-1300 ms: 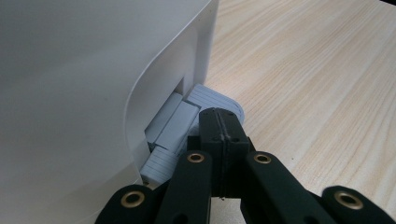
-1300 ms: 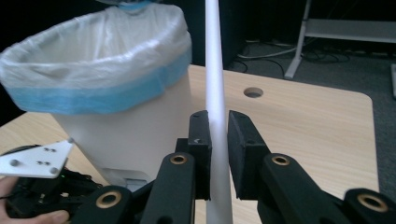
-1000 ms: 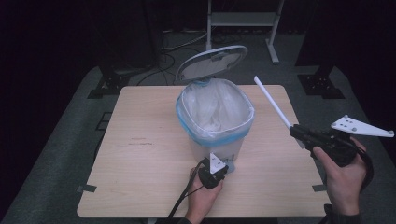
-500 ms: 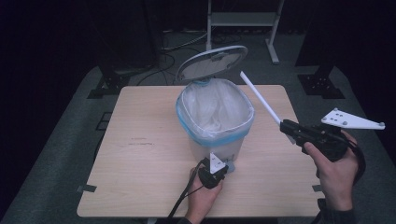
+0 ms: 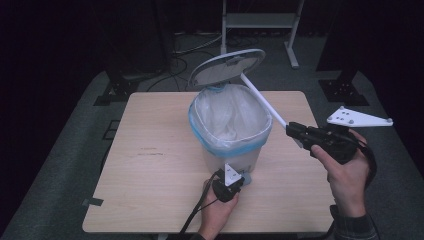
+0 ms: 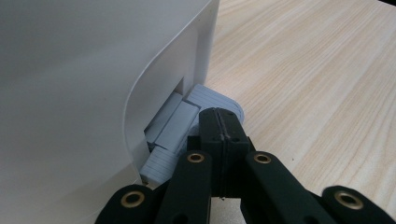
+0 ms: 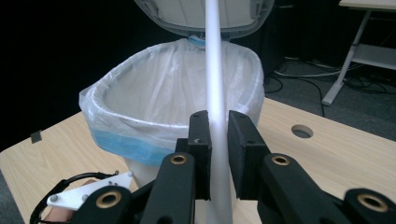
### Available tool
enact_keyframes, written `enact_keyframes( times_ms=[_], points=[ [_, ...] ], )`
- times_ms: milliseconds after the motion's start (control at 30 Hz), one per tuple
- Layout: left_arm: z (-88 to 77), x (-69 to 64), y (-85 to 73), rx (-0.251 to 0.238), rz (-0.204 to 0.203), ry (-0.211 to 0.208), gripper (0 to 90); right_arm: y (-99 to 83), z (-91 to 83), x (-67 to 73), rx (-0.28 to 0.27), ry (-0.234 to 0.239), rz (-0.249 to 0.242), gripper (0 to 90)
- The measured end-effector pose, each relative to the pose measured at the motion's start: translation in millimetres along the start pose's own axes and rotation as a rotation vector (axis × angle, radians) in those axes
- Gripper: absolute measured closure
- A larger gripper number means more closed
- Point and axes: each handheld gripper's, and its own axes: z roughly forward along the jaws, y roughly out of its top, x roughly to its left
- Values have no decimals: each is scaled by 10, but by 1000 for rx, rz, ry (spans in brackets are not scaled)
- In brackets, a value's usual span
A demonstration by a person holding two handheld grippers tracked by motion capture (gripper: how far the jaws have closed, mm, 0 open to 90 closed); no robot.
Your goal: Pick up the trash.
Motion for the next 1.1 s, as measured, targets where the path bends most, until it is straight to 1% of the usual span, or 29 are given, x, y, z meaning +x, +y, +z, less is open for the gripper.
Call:
enact_keyframes(
  times_ms=[300,467,800,833,867,900,933,1000,1100],
  points=[
    [-1,2,0,2,2,1,900,94,133,51,15,19,-16,792],
    [-1,2,0,2,2,2,900,136,185,69,23,22,-13,792],
    [-1,2,0,2,2,1,900,168,243,78,22,28,-12,787],
    [-1,2,0,2,2,1,900,169,245,77,18,28,-11,767],
    [-1,2,0,2,2,1,900,169,245,77,18,28,-11,767],
    [-1,2,0,1,2,1,900,172,242,74,-9,16,-2,621],
    [-1,3,0,1,1,1,900,174,237,70,-24,12,1,582],
    [-2,3,0,2,1,2,900,177,230,63,-36,11,7,566],
    [-2,3,0,2,2,2,900,173,230,57,-34,19,10,564]
  ],
)
